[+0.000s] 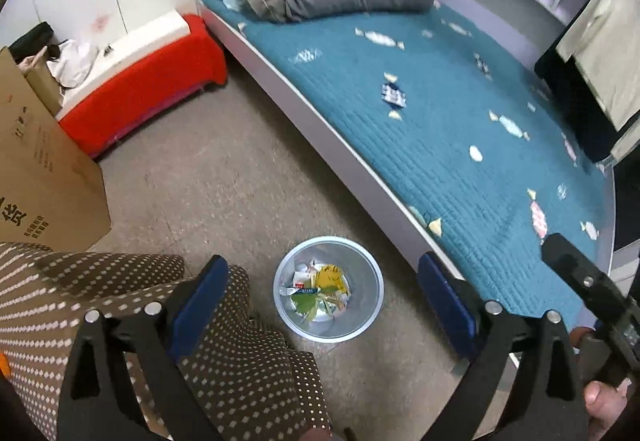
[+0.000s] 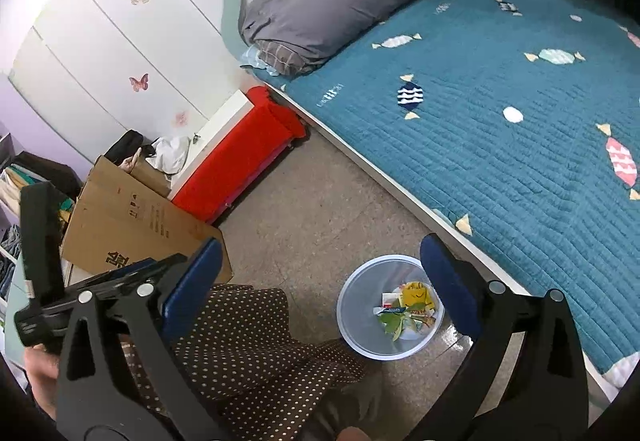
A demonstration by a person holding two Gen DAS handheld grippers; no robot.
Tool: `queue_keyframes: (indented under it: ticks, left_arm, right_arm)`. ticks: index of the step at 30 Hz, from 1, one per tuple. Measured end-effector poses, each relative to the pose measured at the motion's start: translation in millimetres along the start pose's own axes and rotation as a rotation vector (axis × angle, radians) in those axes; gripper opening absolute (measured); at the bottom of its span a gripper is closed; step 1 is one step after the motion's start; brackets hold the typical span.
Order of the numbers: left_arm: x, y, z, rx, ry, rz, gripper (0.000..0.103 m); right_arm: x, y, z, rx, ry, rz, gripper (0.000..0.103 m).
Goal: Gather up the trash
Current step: 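Carry the tube and printed wrapper over the wastebasket and open both grippers, then move both grippers back over the table toward the blue wrapper and orange cap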
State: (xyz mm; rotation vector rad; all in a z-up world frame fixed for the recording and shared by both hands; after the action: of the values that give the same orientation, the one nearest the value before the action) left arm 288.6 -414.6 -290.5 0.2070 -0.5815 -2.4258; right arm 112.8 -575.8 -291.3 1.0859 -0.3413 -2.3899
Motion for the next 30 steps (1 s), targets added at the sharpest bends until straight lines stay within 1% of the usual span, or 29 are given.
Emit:
queue_keyframes:
  ticks: [11, 18, 21, 24, 26, 29, 30]
  left_arm:
    - [0.5, -20.2, 91.1, 0.172, 0.051, 0.006, 0.094]
    - [-13.4, -48.9, 149.1, 0.276, 0.09, 0.021, 0.094]
    - [-23.3, -67.2, 175.6, 0.325, 0.127, 0.023, 0.094]
    - [-33.8, -88.3, 202.4, 0.369, 0.181, 0.031, 0.094]
    - [-43.6, -102.4, 219.0, 0.391, 0.217, 0.041, 0.096]
    - [-62.6, -125.9, 238.8, 0.412, 0.266, 0.069, 0.096]
    - [-70.3, -133.7, 244.6, 0.416, 0.279, 0.08, 0.096]
  right_arm:
    - [-52.2, -10.5, 48.5, 0.048, 0.037, 0.097, 0.097]
    - [-95.9, -27.2, 84.2, 0.088, 0.071, 0.177, 0.097]
    - [-116.0, -38.2, 95.0, 0.095, 0.087, 0.214, 0.097]
    - [-142.8, -55.5, 103.9, 0.101, 0.105, 0.27, 0.097]
    - [-160.6, -68.2, 106.4, 0.096, 0.118, 0.31, 0.097]
    - [-182.1, -85.9, 106.2, 0.085, 0.13, 0.366, 0.097]
    - [-193.9, -96.3, 104.3, 0.077, 0.136, 0.396, 0.097]
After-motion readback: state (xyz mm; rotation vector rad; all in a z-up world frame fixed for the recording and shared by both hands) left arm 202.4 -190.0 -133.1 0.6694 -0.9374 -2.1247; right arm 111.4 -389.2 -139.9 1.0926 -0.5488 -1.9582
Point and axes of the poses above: each gripper's, at about its wrist camera, not at the fingertips, and z roughly against the way its jaws point, x to its right, y to its top, the point moved 2 cm from there along -z, roughly the way its jaws point, and after that the axes turned 14 degrees about -z, right-handed, at the moved point
